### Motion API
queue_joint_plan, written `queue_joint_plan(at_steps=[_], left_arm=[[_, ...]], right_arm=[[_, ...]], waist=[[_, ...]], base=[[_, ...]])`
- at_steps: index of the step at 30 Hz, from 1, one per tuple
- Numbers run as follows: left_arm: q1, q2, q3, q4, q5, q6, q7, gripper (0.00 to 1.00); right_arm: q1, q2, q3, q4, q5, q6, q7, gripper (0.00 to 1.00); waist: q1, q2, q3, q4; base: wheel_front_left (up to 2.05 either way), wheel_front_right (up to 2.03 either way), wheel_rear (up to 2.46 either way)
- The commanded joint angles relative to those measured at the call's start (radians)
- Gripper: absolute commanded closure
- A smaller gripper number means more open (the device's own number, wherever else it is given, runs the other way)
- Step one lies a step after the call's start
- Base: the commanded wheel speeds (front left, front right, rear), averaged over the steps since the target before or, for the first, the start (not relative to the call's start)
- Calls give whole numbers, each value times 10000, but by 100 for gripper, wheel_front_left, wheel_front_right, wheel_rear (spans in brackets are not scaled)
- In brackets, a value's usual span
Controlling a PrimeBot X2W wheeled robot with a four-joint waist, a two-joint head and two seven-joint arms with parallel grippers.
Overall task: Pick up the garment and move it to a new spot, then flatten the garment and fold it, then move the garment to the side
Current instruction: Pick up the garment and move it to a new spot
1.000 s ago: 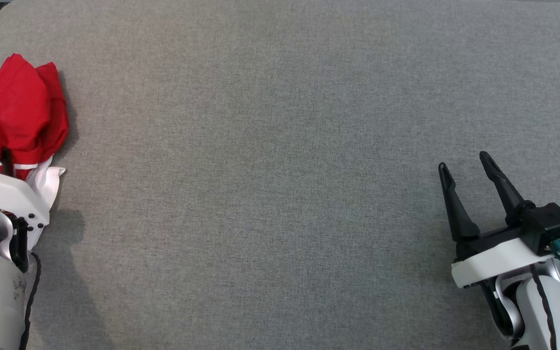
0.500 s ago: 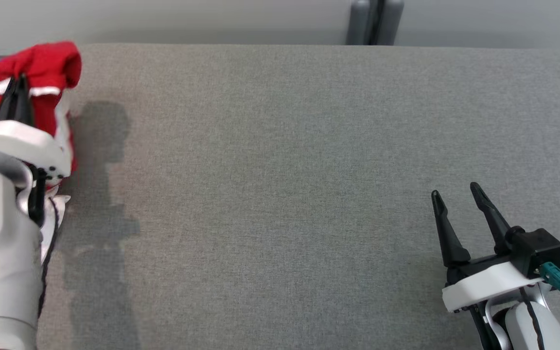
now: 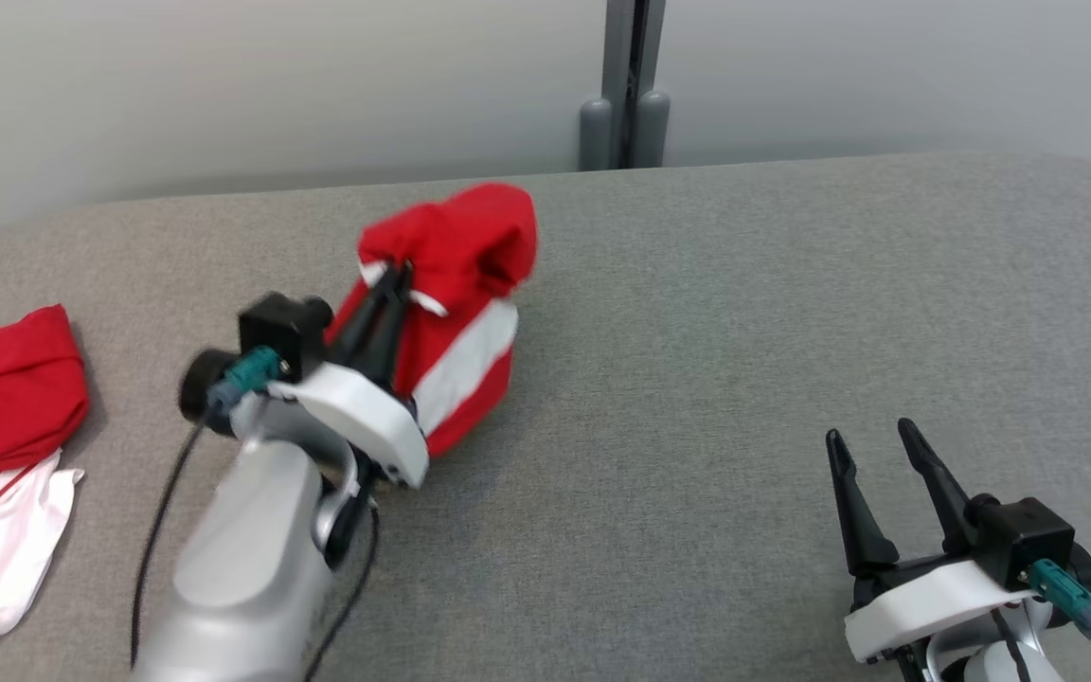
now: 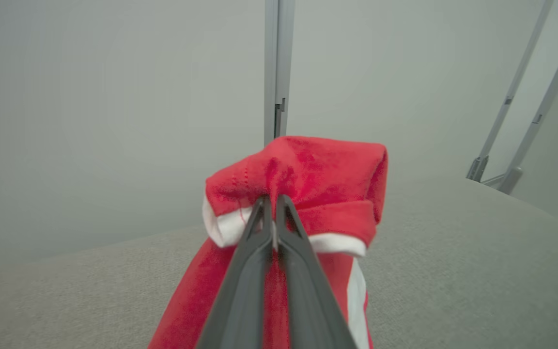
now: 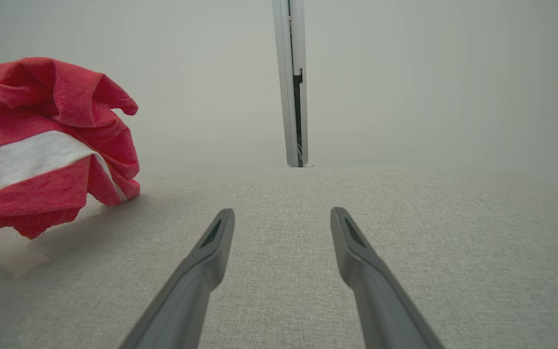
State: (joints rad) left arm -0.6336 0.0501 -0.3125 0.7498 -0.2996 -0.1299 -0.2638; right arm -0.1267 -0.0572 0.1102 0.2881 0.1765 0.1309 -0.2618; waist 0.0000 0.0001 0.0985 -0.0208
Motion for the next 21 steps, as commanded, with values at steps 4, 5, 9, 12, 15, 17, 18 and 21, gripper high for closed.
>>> queue_joint_plan(at_steps=[4, 5, 9, 12, 15, 17, 18, 21], left_arm=[[1003, 17, -2032, -662, -1503, 57, -17, 100], [1209, 34, -2464, -801, -1786, 158, -16, 100], [1535, 41, -3427, -1108, -2255, 672, -15, 100], [1606, 36, -4012, -1130, -2457, 1143, -16, 83], [1655, 37, -4040, -1069, -2487, 1582, -15, 0], [1780, 35, -3798, -994, -2239, 1844, -15, 0], [1900, 42, -3602, -941, -2152, 1944, -15, 0], [2251, 299, -2894, -970, -1904, 2147, -9, 0]], right_arm=[[270, 11, 60, 111, 16, -3, -49, 0], [307, 17, 78, 132, 31, -3, -49, 0], [356, 27, 127, 184, 27, -3, -49, 0], [386, 29, 100, 239, 49, -1, -49, 0], [444, 31, 69, 282, 58, -1, -49, 0], [456, 36, 41, 291, 72, -1, -49, 0], [470, 36, 14, 293, 80, -1, -49, 0], [517, 41, -47, 307, 105, -1, -49, 0]], waist=[[0, -1, -468, -598], [0, -1, -511, -660], [0, -1, -593, -819], [0, -1, -651, -883], [0, -1, -721, -902], [0, -1, -769, -883], [0, -1, -810, -864], [0, -1, -955, -789]], base=[[0, 0, 0], [0, 0, 0], [0, 0, 0], [0, 0, 0], [0, 0, 0], [0, 0, 0], [0, 0, 0], [0, 0, 0]])
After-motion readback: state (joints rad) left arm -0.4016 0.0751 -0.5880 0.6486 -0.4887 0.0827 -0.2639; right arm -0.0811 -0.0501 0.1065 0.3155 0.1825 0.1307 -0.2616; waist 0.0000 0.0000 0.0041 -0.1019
